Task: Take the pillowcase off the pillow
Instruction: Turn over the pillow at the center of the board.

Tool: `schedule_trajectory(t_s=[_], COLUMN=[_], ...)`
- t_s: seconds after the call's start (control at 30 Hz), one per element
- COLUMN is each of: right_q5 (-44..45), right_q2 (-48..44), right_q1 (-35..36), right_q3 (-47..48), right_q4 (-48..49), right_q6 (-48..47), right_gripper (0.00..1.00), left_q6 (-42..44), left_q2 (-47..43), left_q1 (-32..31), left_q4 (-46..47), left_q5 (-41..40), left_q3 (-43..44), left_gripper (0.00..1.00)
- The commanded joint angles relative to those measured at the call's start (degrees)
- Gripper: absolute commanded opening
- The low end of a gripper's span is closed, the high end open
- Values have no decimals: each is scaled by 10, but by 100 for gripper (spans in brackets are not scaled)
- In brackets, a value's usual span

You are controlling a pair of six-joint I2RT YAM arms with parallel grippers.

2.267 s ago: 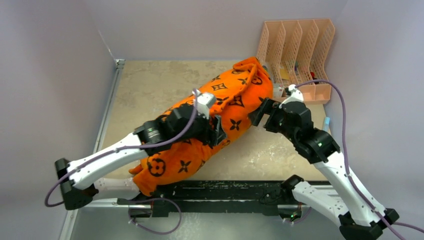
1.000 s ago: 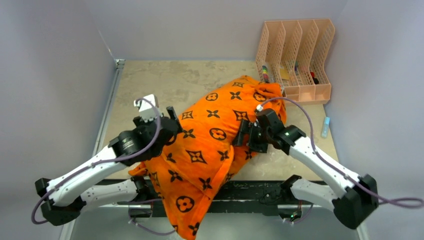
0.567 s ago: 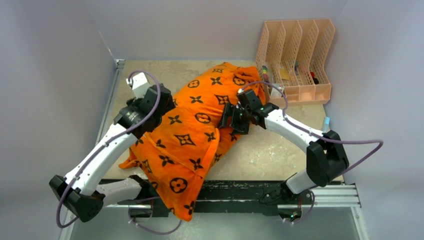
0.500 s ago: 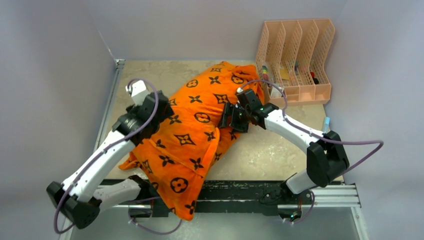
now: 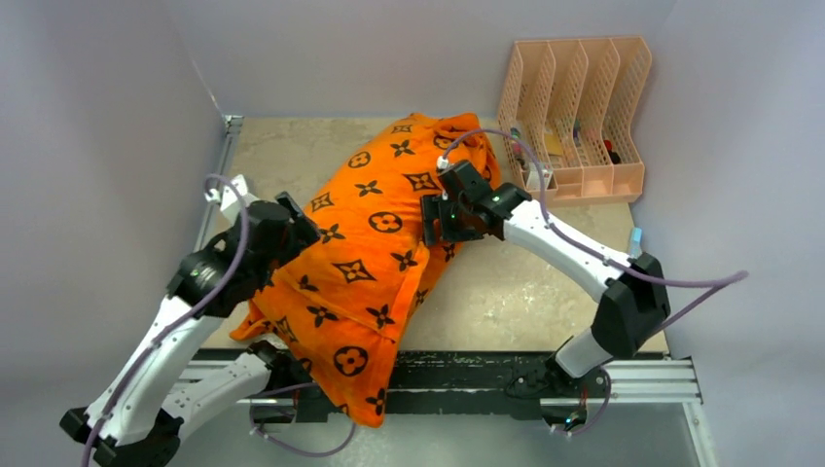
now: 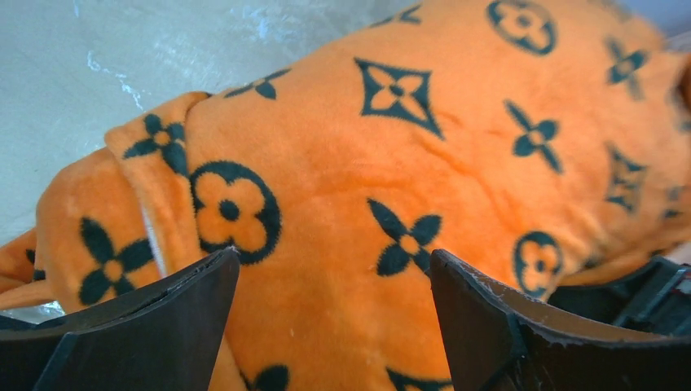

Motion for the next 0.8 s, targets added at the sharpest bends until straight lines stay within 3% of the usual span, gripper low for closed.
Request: schedule_trajectory(t_s=[0.0, 0.23, 0.43, 0.57, 0.63, 0.7, 0.77], right_q5=[115, -120, -88, -69, -56, -11, 73], right_q2=[-66, -155, -96, -94, -80, -61, -42], right_q1=[7, 57, 210, 280, 322, 340, 343], right_q3=[96, 51, 47, -49, -79, -98, -108], right_q4=[-103, 89, 155, 310, 345, 378, 388], right_q6=[-81, -152, -231, -275, -331, -357, -362], right_gripper=[82, 80, 80, 81, 81, 79, 67], left_q6=[-43, -140, -179, -185, -174, -157, -152], left_q2=[-31, -93, -110, -151, -149, -124, -92], left_q1=[3, 3, 3, 3, 3, 3, 3], left_q4=[-113, -151, -125, -106, -70, -32, -14], left_q5=[-22, -35, -9, -11, 2, 11, 9], left_q3=[99, 22, -46, -103, -136, -163, -168], left_gripper=[87, 82, 73, 60, 49, 22, 0])
